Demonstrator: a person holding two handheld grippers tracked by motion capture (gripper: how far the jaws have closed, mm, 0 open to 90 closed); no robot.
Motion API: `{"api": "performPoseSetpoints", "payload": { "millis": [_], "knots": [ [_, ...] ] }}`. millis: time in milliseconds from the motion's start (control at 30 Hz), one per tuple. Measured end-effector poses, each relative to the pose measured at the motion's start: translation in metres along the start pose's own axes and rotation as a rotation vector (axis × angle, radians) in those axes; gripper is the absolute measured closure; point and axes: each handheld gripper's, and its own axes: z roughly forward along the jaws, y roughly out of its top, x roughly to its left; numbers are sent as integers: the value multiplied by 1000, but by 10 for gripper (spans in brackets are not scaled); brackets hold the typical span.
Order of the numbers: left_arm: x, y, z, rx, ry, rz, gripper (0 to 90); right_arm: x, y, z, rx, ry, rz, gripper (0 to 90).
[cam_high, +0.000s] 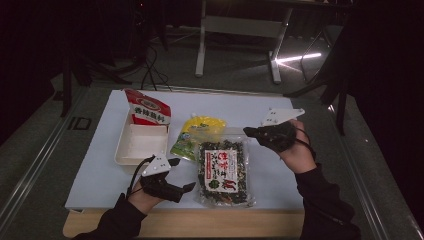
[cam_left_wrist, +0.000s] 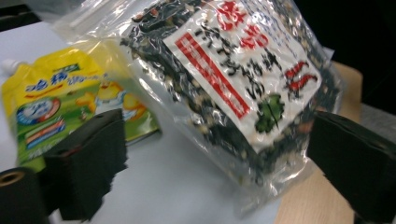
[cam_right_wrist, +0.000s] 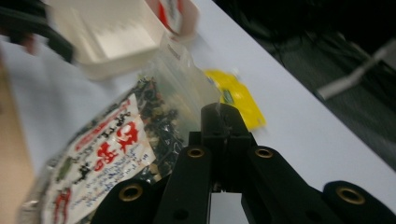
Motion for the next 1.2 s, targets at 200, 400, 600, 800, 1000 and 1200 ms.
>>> {"api": "performPoseSetpoints", "payload": {
  "millis": [200, 400, 600, 800, 1000, 1200],
  "knots": [
    [6, 1, 10, 0, -23, -18, 74, 14, 11, -16, -48, 50, -48, 900],
    [14, 0, 17, -3, -45, -46, 77, 23, 17, -26, -69, 64, -80, 900],
    [19, 0, 22, -21, -84, -62, 137, 30, 21, -30, -77, 87, -106, 900],
    [20, 3, 27, -34, -192, -34, 245, 34, 25, -32, -83, 97, -118, 900],
    [16, 8, 25, -55, -248, 5, 437, 35, 28, -33, -81, 96, -122, 900],
    [4, 19, 16, -66, -273, 56, 675, 33, 30, -36, -84, 84, -120, 900]
  ]
}}
